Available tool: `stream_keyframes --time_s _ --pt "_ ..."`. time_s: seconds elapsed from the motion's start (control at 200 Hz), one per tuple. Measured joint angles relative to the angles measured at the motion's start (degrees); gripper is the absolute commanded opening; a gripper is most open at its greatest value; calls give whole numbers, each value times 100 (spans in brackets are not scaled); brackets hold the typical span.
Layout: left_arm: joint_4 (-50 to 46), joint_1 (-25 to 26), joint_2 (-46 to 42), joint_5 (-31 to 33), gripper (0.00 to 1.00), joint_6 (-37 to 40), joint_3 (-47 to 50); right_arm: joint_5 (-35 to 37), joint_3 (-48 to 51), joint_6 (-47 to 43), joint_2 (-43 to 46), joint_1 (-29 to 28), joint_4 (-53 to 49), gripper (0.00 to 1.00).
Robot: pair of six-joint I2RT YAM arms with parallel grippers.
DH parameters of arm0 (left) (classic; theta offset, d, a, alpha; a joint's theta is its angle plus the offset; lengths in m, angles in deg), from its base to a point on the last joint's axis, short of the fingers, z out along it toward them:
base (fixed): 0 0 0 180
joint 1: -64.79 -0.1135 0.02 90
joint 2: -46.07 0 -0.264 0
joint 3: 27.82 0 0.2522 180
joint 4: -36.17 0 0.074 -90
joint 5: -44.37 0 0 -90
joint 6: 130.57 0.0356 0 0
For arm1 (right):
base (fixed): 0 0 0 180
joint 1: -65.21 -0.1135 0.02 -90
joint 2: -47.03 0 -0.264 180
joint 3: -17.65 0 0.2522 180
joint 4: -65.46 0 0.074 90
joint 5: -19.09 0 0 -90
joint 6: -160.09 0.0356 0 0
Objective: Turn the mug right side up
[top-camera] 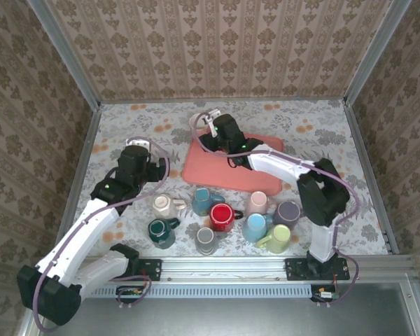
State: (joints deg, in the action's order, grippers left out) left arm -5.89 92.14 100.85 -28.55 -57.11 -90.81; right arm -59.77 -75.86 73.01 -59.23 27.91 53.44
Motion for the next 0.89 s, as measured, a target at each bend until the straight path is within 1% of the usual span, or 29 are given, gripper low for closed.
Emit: stream_keyframes --time_s 0.075,0.135,0.15,0.23,0.29,0.385,0.395,0.49,0.54,0.61,0.735,0.815,0.895 --pt "-509 0 249 -68 100 -365 -407 52 129 153 527 -26 -186 69" --pt "-964 0 459 -85 100 -809 -778 212 125 323 885 -74 -437 68" --pt "-1209 0 544 -111 100 -1043 -962 254 118 363 960 -90 -509 68" --pt "-1884 -4 761 -247 100 -1735 -1434 542 118 557 1368 -186 -953 68" --pt "-2319 -7 804 -393 100 -2273 -1622 752 234 761 1731 -271 -1209 67" --pt "-2813 -37 643 -765 100 -3209 -1611 813 584 1172 2312 -339 -1611 68" --pt "-2859 -39 599 -820 100 -3394 -1589 813 643 1239 2389 -350 -1655 68" --pt "-3132 -48 223 -1215 100 -4341 -1366 813 994 1556 2887 -404 -1987 67" --pt "-3283 -46 70 -1338 100 -4863 -1296 820 1176 1711 3106 -442 -2076 67" --pt "-3501 -37 -15 -1416 100 -5366 -1292 820 1436 1917 3423 -514 -2227 67" --pt "-3724 -2 118 -1499 100 -6039 -1298 822 1731 2164 3836 -640 -2457 67" --pt "-3821 90 308 -1502 100 -6286 -1298 850 1860 2275 4024 -697 -2535 67" --pt "-3873 129 522 -1541 100 -6378 -1298 957 1991 2352 4190 -756 -2597 67"
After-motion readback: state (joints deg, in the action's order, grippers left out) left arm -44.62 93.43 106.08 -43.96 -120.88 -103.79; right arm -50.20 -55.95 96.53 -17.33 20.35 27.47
